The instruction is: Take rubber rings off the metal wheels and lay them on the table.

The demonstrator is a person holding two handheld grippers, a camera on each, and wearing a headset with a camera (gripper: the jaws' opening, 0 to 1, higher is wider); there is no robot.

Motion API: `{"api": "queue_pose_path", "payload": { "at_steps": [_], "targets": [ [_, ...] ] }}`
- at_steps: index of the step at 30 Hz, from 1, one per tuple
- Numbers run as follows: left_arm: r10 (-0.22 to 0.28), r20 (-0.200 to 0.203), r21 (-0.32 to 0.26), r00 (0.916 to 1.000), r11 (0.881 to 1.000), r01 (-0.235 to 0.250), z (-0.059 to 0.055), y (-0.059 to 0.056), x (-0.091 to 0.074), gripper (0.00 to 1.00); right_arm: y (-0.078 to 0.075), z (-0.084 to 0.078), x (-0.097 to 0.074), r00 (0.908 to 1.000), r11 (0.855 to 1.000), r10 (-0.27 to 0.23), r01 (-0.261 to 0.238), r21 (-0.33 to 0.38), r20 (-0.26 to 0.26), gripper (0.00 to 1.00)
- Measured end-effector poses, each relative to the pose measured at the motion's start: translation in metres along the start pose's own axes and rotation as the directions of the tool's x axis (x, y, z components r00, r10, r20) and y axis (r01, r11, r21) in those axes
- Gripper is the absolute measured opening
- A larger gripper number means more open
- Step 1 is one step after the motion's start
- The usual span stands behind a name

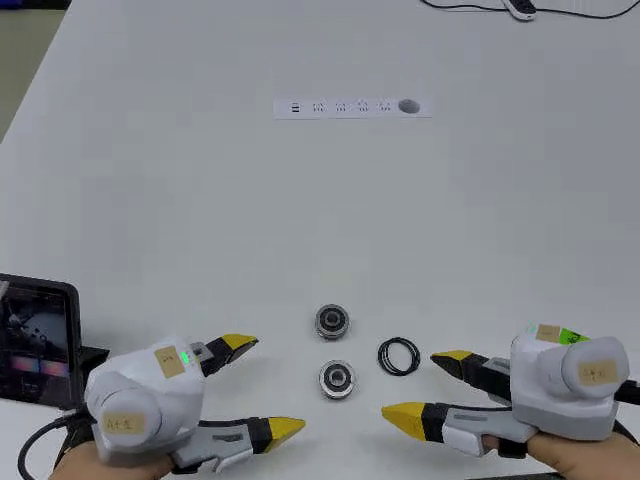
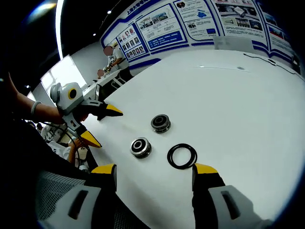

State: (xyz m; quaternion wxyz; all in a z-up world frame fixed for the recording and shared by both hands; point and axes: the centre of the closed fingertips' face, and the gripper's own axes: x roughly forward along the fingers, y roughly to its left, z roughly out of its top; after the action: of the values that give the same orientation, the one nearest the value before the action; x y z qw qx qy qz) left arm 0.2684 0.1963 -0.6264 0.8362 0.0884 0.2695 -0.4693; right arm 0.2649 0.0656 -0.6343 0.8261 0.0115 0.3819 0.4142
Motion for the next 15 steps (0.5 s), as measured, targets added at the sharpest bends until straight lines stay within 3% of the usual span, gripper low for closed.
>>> {"api": "queue_pose_path", "payload": {
  "at_steps": [6,10,15],
  "targets": [
    [0.013,0.018,-0.023,0.9998,1.0,-0.012,-0.003,-0.002,-0.008,0.69,0.006,-0.008,-0.002,0.9995,0.998,-0.021,0.02,-0.065,-0.025,0.67],
    [0.009,0.017,-0.02,0.9998,1.0,-0.008,-0.007,-0.006,-0.013,0.71,0.003,-0.009,-0.003,0.9973,0.991,-0.073,0.072,-0.117,-0.004,0.71],
    [0.008,0.005,-0.015,1.0,1.0,-0.008,-0.011,-0.007,-0.017,0.8,0.006,-0.013,-0.003,0.9958,0.986,-0.091,0.091,-0.139,0.002,0.77]
  ]
}}
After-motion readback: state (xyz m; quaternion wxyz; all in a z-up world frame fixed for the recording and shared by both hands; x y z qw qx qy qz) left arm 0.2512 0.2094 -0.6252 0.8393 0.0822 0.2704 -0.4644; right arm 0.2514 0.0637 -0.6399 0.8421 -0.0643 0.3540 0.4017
